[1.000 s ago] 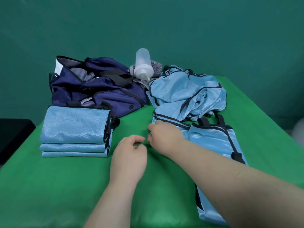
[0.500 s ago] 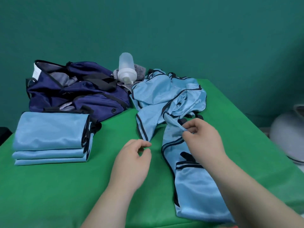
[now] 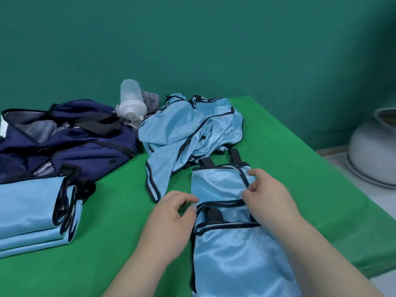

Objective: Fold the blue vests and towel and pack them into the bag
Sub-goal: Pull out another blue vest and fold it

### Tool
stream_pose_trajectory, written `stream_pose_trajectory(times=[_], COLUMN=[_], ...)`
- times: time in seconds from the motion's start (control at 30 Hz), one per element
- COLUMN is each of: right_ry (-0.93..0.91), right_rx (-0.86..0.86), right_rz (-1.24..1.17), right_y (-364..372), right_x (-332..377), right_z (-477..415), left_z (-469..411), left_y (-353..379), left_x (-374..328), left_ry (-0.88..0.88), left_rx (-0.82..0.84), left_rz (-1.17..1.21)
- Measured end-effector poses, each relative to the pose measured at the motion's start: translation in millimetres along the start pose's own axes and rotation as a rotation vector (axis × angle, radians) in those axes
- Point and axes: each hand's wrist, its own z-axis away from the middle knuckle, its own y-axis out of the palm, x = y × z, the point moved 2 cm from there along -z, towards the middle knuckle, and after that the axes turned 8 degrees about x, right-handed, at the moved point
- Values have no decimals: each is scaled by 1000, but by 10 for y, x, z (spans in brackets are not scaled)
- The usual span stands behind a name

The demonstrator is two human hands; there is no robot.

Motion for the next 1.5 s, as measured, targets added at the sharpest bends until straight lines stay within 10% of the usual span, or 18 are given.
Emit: stream_pose_trajectory(times=[1.5], right_ry=[-123], right_rx=[-69], right_rz=[-84], right_y=[81], right_x=[-159], right_z=[-732], left_z=[-1030], left_y=[325], left_x=[130], left_ry=[286], left_rx=[113], left_rz=[-351])
